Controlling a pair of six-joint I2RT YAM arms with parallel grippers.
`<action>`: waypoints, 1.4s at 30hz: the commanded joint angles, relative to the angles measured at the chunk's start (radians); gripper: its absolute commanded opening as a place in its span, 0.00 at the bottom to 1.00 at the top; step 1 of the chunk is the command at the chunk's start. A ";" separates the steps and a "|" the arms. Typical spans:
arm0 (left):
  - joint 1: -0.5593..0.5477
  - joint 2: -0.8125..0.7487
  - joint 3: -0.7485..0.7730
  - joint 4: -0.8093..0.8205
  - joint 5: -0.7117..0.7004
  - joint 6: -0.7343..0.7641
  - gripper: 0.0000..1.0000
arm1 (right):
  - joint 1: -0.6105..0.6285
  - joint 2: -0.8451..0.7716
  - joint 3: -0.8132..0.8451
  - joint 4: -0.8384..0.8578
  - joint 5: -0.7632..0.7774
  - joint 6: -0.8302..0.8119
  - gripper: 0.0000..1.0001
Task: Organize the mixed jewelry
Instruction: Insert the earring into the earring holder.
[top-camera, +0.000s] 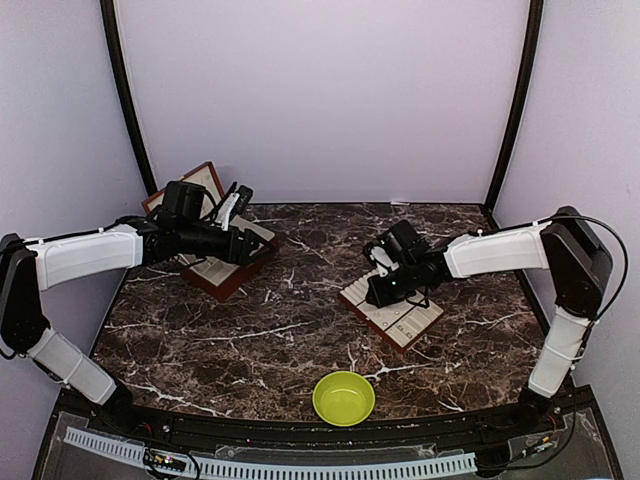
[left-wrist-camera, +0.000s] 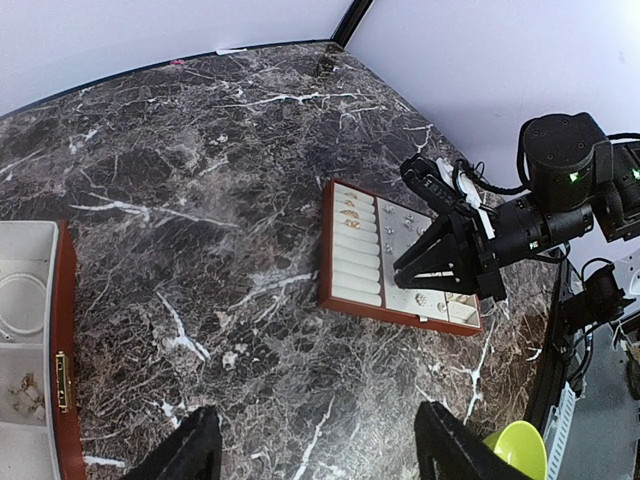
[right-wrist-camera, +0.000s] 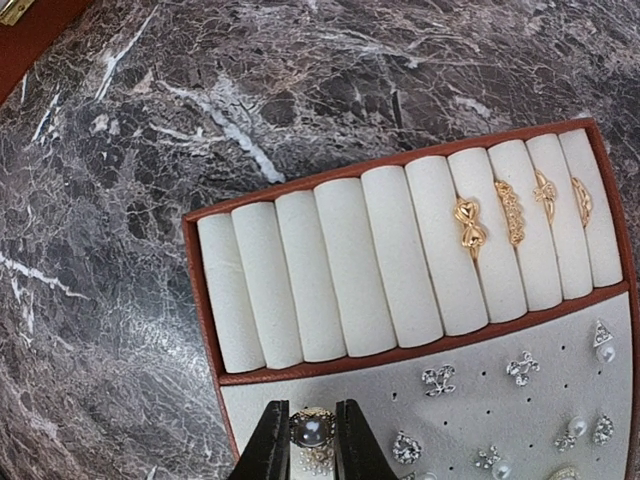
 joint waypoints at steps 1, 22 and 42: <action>0.000 -0.010 0.032 -0.020 0.014 0.012 0.69 | 0.013 0.015 0.028 0.015 -0.004 -0.007 0.13; 0.000 -0.017 0.033 -0.022 0.013 0.014 0.69 | 0.015 0.031 0.017 0.047 0.042 0.002 0.13; 0.000 -0.008 0.035 -0.024 0.015 0.013 0.69 | 0.053 0.068 0.047 -0.031 0.072 -0.050 0.14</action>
